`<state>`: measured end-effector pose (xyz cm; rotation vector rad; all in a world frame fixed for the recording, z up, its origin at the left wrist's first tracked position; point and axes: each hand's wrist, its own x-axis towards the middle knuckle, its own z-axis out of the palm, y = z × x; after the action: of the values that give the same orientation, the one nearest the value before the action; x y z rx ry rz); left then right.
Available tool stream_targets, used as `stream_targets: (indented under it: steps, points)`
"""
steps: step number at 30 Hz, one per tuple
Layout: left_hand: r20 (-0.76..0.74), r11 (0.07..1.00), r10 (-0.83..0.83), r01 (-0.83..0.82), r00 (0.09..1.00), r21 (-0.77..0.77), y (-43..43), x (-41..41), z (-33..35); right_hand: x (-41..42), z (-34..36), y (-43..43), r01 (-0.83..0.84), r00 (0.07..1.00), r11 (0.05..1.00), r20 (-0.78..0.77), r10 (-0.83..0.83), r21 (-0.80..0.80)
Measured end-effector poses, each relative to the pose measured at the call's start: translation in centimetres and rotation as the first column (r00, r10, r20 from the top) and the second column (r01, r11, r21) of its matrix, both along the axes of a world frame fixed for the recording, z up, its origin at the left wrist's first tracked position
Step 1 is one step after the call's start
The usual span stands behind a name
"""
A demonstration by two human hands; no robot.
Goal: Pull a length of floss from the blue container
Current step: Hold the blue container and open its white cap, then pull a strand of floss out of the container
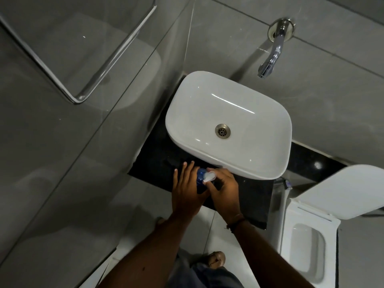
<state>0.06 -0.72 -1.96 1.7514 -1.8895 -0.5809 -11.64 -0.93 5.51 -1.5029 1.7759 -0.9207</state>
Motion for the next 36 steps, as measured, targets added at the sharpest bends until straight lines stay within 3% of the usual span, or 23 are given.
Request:
stream_targets:
  steps: [15,19,22,24,28,32,36]
  points:
    - [-0.030,1.000,-0.006,0.006,1.000,0.019,-0.1,0.2,0.4,-1.3,0.6,-1.3,-0.122,0.986,0.978,-0.094,0.140,0.171]
    - [-0.023,0.997,0.022,-0.024,0.999,-0.070,0.0,-0.1,0.2,-0.8,0.9,-0.8,-0.043,0.987,0.989,-0.148,0.065,0.142]
    - [-0.053,0.993,0.052,-0.057,0.997,-0.099,0.0,-0.2,0.0,-1.1,0.9,-0.1,0.114,0.973,0.989,-0.210,-0.092,0.097]
    - [-0.040,0.996,0.037,-0.040,0.998,-0.073,-0.1,0.0,0.1,-1.3,0.6,0.4,0.143,0.978,0.986,-0.168,-0.127,0.090]
    - [0.020,0.997,0.005,-0.004,1.000,-0.075,0.1,0.1,-0.1,-1.0,0.3,0.3,-0.021,0.999,0.992,-0.036,0.026,0.128]
    - [-0.077,0.997,0.040,-0.045,0.996,-0.066,-0.2,0.0,-0.1,-1.4,0.1,0.1,0.149,0.986,0.987,-0.085,-0.144,0.061]
    - [-0.052,0.998,0.009,-0.012,0.999,-0.067,-0.2,0.1,-0.1,-1.7,0.4,-0.2,-0.084,0.996,0.982,0.018,0.082,0.170]
